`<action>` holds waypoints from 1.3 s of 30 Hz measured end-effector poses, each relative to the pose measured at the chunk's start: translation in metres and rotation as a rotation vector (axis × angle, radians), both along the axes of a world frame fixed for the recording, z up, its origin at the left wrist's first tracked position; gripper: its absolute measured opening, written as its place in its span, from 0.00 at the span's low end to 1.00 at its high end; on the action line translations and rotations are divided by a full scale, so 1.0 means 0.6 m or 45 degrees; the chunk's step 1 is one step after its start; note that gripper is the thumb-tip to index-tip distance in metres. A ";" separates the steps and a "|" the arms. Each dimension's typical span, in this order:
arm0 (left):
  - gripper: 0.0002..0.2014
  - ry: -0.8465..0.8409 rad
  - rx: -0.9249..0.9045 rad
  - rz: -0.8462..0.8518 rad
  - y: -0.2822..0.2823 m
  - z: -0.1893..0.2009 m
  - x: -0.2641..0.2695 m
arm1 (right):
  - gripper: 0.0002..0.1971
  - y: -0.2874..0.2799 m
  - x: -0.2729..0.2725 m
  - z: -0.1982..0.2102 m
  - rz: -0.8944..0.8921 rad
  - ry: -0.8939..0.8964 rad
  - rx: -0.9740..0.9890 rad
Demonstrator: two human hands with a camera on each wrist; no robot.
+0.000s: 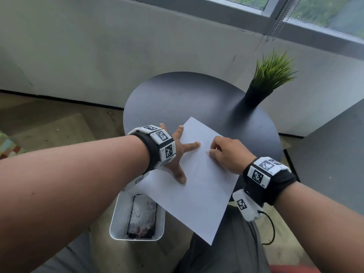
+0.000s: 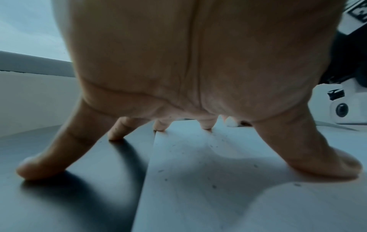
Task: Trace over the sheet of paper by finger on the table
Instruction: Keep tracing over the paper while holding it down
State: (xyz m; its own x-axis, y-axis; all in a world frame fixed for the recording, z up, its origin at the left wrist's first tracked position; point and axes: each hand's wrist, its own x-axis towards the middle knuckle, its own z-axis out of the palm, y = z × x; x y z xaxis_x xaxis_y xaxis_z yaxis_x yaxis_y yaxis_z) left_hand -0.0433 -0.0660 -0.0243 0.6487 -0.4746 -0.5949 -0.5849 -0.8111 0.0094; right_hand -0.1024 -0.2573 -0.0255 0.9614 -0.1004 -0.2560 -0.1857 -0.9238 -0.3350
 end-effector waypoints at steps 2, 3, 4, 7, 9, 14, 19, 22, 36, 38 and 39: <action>0.62 -0.003 -0.003 -0.004 0.001 -0.001 0.001 | 0.05 0.007 0.003 0.002 -0.024 -0.020 0.028; 0.62 -0.008 -0.003 -0.008 0.001 -0.001 0.001 | 0.04 0.018 -0.001 0.002 0.058 -0.010 0.031; 0.62 -0.013 -0.003 -0.014 0.001 -0.001 0.002 | 0.02 0.031 -0.007 0.001 0.196 0.015 0.037; 0.64 -0.029 0.023 -0.026 -0.001 0.002 0.003 | 0.02 0.056 -0.027 0.013 0.513 0.226 0.100; 0.64 -0.048 0.033 -0.031 -0.003 0.001 0.004 | 0.02 0.031 -0.006 0.016 0.405 0.238 0.095; 0.67 -0.078 0.023 -0.035 -0.003 -0.003 0.006 | 0.04 0.028 0.025 -0.001 -0.029 -0.055 -0.019; 0.65 -0.089 -0.004 -0.071 0.004 -0.005 0.009 | 0.04 0.067 0.010 0.009 0.413 0.196 0.127; 0.66 -0.080 0.017 -0.061 0.000 -0.006 0.008 | 0.02 0.008 0.043 0.009 0.048 0.061 -0.011; 0.65 -0.092 0.056 -0.065 -0.004 0.008 0.002 | 0.05 -0.013 0.019 -0.003 0.050 -0.026 -0.133; 0.65 -0.111 0.074 -0.086 -0.008 0.011 0.001 | 0.05 0.024 -0.007 -0.008 0.323 0.020 -0.067; 0.65 -0.107 0.091 -0.096 -0.009 0.014 0.000 | 0.05 0.042 -0.025 -0.005 0.485 0.082 -0.017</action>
